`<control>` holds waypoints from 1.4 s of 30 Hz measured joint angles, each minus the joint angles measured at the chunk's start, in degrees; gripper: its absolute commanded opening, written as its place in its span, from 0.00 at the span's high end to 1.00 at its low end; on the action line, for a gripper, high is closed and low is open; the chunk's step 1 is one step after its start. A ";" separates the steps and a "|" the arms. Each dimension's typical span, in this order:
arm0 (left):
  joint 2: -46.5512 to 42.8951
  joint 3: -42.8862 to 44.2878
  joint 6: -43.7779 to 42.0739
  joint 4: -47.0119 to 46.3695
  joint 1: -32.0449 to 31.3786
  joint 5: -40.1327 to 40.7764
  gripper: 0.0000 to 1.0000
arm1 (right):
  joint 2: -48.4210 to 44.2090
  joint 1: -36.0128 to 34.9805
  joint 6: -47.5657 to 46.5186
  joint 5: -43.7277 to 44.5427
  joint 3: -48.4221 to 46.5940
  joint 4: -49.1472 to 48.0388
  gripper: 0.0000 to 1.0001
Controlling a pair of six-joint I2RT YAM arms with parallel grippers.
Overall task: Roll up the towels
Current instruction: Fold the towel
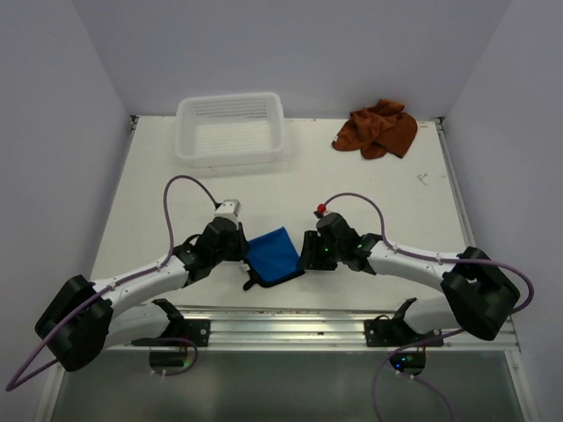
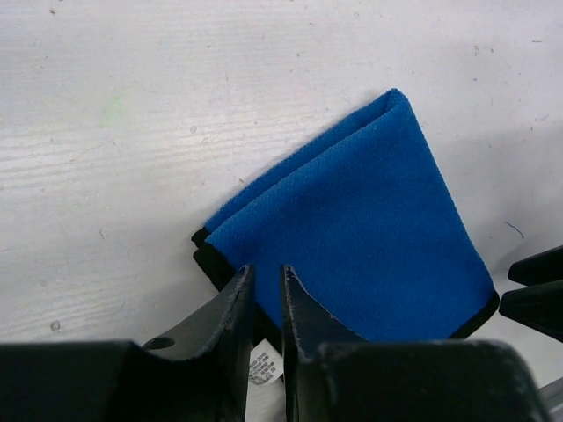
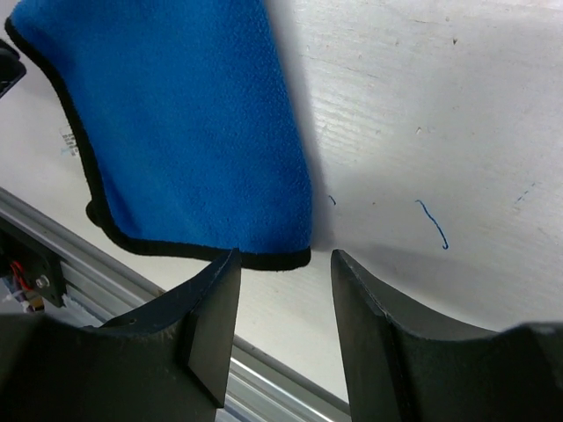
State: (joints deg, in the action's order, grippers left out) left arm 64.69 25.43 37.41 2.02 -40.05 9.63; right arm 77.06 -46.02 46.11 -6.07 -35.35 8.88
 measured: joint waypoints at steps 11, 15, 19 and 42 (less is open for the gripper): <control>-0.57 4.81 -0.83 3.67 0.00 0.00 0.64 | 5.60 0.02 0.37 -0.68 0.68 -5.62 0.67; 1.53 9.01 -1.57 3.63 0.00 -0.50 0.64 | 6.34 0.00 0.85 -1.09 1.77 -8.33 0.81; 4.50 12.33 -1.64 3.04 0.00 -1.44 0.64 | 6.36 0.02 1.22 -1.20 3.06 -10.27 0.94; 27.45 26.58 1.03 1.27 -3.43 -5.84 0.60 | 5.73 -3.06 2.58 0.68 8.15 -21.46 1.00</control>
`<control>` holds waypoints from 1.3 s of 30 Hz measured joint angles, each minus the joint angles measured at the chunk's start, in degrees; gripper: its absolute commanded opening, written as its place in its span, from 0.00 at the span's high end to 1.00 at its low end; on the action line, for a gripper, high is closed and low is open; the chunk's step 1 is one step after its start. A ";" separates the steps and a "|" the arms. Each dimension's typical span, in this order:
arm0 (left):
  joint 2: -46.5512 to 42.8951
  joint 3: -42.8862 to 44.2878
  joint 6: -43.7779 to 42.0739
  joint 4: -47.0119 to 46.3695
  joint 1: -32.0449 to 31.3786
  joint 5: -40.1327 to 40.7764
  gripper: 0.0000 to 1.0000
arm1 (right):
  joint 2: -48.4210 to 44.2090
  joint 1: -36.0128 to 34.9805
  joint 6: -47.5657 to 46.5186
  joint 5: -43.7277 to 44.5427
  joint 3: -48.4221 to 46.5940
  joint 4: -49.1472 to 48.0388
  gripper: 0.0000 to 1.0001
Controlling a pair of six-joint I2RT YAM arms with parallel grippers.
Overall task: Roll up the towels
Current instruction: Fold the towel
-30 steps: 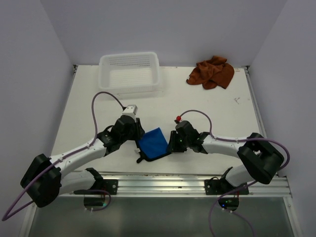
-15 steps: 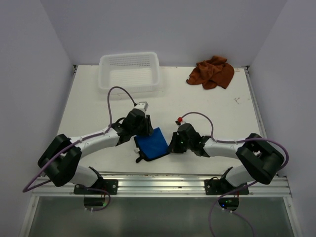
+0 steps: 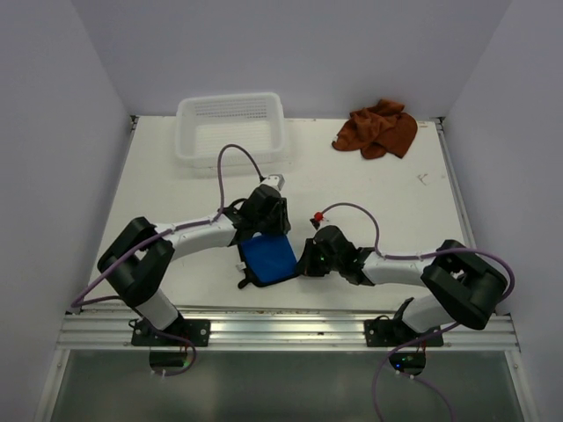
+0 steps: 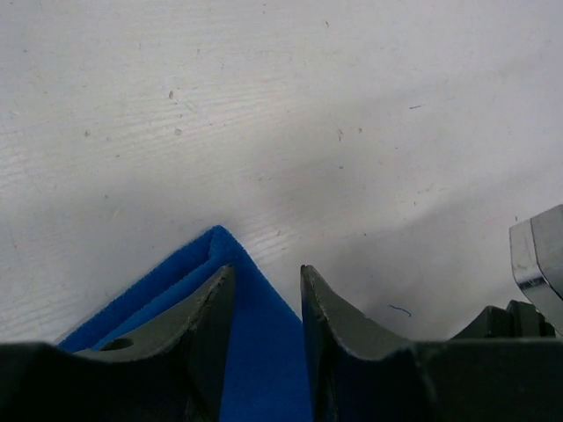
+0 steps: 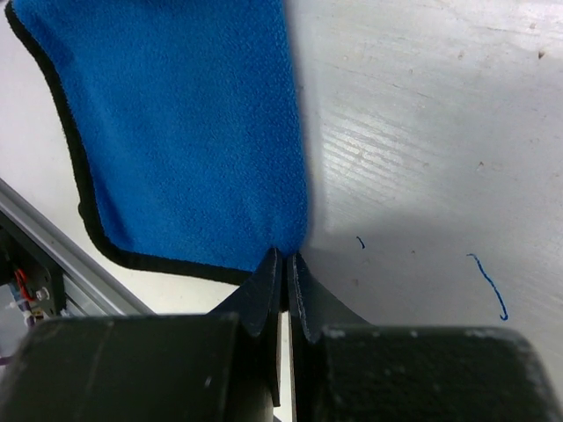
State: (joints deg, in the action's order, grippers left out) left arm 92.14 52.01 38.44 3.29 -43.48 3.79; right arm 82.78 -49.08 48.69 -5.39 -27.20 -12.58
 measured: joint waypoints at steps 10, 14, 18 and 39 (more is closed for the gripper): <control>5.46 3.87 -0.02 5.11 -1.99 3.93 0.57 | -0.46 -1.53 0.63 2.34 0.33 -0.24 1.00; 7.15 5.66 -0.04 6.08 -2.38 5.35 0.56 | -0.46 -1.90 1.09 2.89 0.39 -0.42 1.00; 9.20 6.75 -0.07 7.74 -2.58 6.58 0.56 | -0.46 -2.03 1.40 3.02 0.61 -0.83 1.00; 16.63 15.93 -0.74 15.76 -5.79 15.10 0.69 | -0.44 -3.89 2.49 6.14 1.79 -3.63 1.00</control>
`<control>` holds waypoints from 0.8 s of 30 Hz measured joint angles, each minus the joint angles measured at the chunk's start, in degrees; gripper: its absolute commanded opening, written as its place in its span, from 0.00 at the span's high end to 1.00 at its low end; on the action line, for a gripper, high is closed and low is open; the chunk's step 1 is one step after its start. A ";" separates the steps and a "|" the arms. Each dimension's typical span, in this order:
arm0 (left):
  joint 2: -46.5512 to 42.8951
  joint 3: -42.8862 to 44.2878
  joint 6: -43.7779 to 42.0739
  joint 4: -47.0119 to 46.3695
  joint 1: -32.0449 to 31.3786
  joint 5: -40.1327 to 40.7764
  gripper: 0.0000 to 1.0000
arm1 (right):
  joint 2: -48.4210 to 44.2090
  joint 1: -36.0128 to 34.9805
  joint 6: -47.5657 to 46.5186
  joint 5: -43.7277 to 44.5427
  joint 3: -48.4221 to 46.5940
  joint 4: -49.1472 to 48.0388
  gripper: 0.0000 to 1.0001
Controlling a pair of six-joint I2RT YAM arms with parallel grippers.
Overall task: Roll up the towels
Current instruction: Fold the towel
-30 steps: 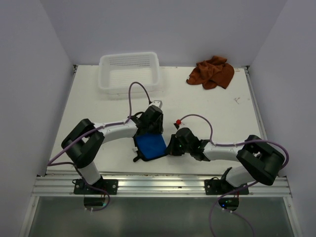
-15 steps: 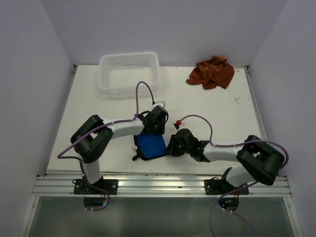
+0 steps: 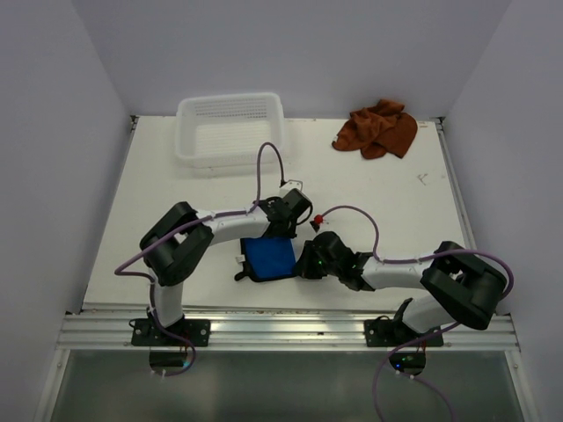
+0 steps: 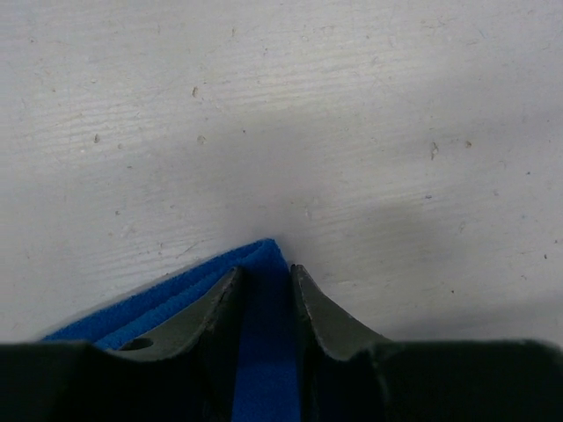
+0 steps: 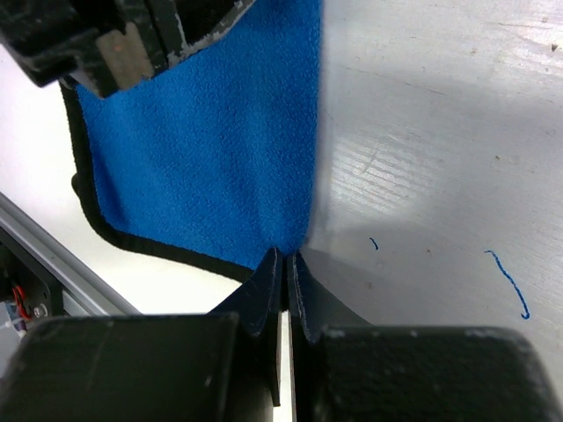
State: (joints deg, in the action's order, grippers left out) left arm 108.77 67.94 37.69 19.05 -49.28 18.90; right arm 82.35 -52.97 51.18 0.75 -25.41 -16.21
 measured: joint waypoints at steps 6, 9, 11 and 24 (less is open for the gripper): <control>1.99 2.84 -0.68 2.95 -0.72 2.05 0.75 | 0.00 -0.39 -0.17 0.63 0.00 -0.09 1.00; 2.01 2.84 -0.68 2.93 -0.81 2.49 0.76 | -0.04 -0.94 -0.57 1.64 0.00 -0.09 1.00; 1.97 2.80 -0.66 2.91 -0.81 2.58 0.78 | -0.37 -1.40 -1.03 2.75 0.00 0.22 1.00; -1.53 -3.08 2.23 -6.08 -0.66 -0.92 0.89 | -5.57 -6.12 -6.69 12.83 -1.60 10.14 1.00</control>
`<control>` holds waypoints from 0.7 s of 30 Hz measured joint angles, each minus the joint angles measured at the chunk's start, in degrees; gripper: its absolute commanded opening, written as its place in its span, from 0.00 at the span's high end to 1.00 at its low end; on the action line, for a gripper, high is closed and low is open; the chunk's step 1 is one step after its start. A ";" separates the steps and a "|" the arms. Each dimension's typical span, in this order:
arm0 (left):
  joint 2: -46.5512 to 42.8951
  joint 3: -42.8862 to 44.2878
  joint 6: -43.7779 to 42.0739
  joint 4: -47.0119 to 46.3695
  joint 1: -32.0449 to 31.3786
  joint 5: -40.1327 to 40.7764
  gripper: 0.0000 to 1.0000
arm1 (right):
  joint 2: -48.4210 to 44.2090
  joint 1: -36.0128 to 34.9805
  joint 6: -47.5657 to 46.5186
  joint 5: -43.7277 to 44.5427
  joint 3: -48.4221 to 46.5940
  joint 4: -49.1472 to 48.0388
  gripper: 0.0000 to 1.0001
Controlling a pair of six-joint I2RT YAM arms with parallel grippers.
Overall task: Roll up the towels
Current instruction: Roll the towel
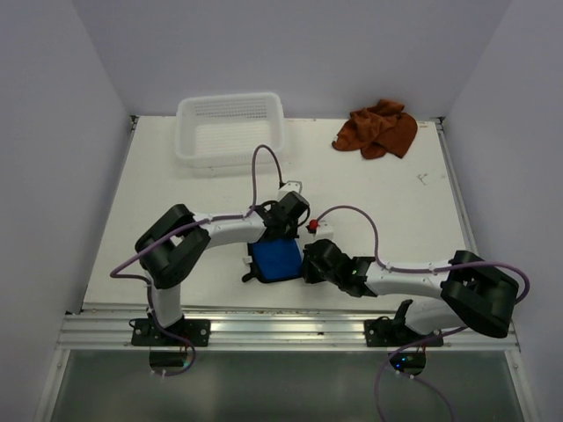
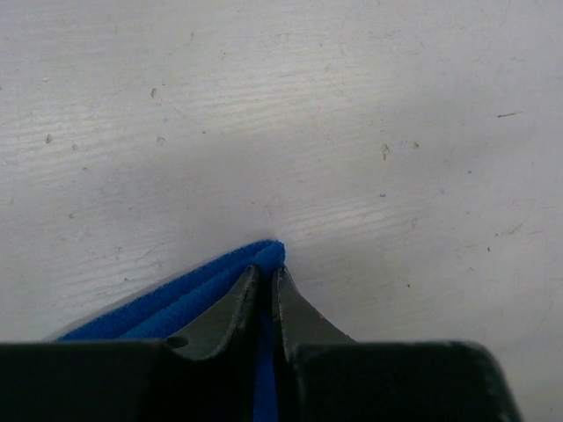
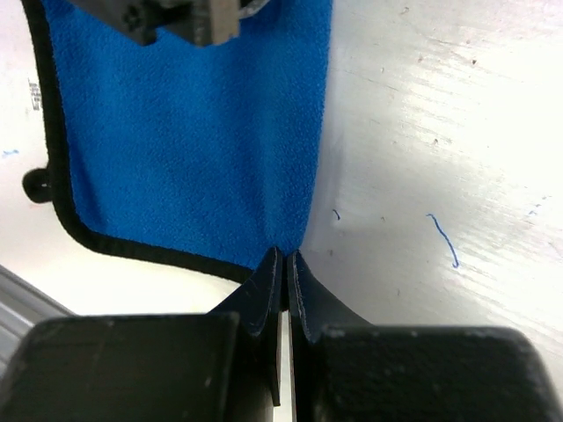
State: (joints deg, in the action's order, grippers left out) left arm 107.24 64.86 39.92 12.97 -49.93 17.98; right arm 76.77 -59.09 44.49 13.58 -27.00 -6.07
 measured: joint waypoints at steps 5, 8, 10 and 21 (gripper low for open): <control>-1.49 -2.45 0.66 -3.74 0.87 -3.21 0.93 | -0.37 -3.17 -2.43 5.07 -2.49 5.42 1.00; -2.49 -4.35 1.46 -6.14 2.29 -5.77 0.95 | -0.31 -5.14 -3.48 8.52 -4.50 8.41 1.00; -3.17 -5.64 1.60 -7.61 3.17 -7.17 0.97 | -0.22 -6.19 -3.89 10.73 -5.75 9.94 1.00; -8.09 -12.92 3.02 -18.58 6.80 -14.38 1.00 | 2.84 -11.37 -5.53 21.46 -10.71 17.62 1.00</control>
State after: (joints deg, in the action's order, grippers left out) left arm 99.15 51.94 42.94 -5.61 -43.13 3.60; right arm 79.61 -70.46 38.96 35.05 -37.71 11.55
